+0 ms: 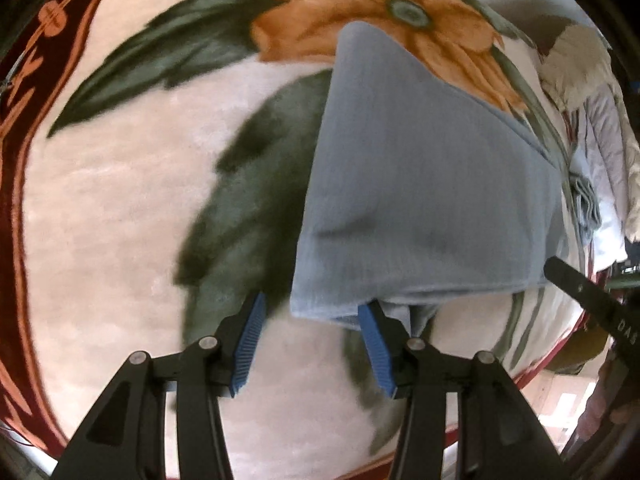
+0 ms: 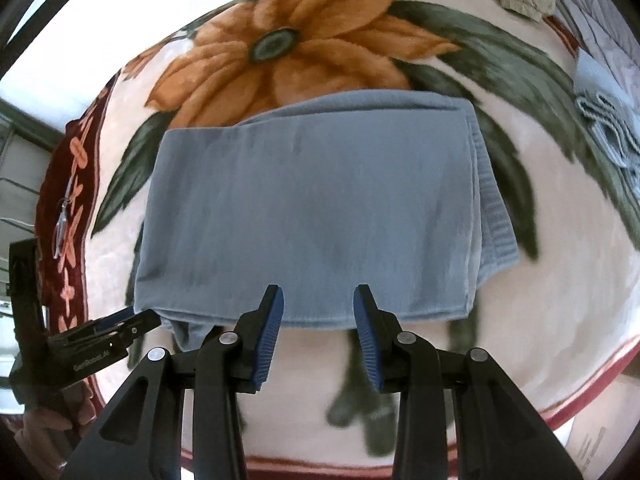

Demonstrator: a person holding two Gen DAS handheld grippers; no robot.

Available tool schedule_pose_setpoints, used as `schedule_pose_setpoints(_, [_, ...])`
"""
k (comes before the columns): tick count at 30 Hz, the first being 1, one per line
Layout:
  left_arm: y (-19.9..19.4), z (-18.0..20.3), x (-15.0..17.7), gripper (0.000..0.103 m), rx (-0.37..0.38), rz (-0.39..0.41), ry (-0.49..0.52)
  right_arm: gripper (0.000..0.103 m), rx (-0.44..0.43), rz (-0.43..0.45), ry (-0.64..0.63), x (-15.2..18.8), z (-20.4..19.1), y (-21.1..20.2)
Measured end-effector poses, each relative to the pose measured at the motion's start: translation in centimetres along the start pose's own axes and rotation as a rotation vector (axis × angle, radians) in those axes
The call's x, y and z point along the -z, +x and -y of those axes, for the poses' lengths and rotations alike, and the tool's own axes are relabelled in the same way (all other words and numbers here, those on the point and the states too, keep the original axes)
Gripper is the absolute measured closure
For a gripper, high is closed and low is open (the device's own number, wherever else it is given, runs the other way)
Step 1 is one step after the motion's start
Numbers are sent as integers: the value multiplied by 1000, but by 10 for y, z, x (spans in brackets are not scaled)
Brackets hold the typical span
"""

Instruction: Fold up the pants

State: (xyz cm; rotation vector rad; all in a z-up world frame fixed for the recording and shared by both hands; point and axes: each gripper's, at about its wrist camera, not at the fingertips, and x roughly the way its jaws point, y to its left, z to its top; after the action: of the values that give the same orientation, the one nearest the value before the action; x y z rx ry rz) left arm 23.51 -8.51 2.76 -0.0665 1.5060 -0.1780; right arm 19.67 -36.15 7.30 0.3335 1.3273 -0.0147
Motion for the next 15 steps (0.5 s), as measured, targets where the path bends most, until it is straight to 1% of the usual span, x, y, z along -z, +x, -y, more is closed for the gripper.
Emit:
schedule_pose_setpoints(1, [2, -2, -1, 51, -10, -3, -2, 66, 19, -4, -10, -1, 1, 4])
schedule_pose_setpoints(2, [5, -3, -1, 49, -37, -10, 3, 66, 40, -12, -16, -1, 2, 8])
schedule_pose_setpoints(4, [8, -10, 3, 49, -95, -20, 26, 66, 82, -47, -21, 0, 10, 22])
schedule_pose_setpoints(5, [7, -12, 4, 49, -101, -19, 31, 66, 97, -65, -21, 1, 14, 28])
schedule_pose_setpoints(6, [7, -16, 6, 49, -109, -22, 31, 66, 99, -73, -20, 2, 18, 31])
schedule_pose_setpoints(7, [7, -19, 8, 49, -137, -29, 34, 66, 89, -71, -18, 4, 22, 32])
schedule_pose_setpoints(8, [7, -22, 9, 53, -188, -34, 48, 66, 85, -70, -17, 4, 23, 32])
schedule_pose_setpoints(9, [6, -25, 10, 54, -211, -34, 53, 66, 85, -73, -18, 4, 24, 30])
schedule_pose_setpoints(10, [3, -29, 10, 54, -220, -33, 51, 66, 88, -77, -21, 4, 23, 28])
schedule_pose_setpoints(12, [-6, -34, 8, 54, -208, -25, 44, 66, 81, -67, -20, 2, 22, 21])
schedule_pose_setpoints(15, [-30, -32, 0, 54, -167, 17, 62, 66, 49, -22, -8, -4, 23, 3])
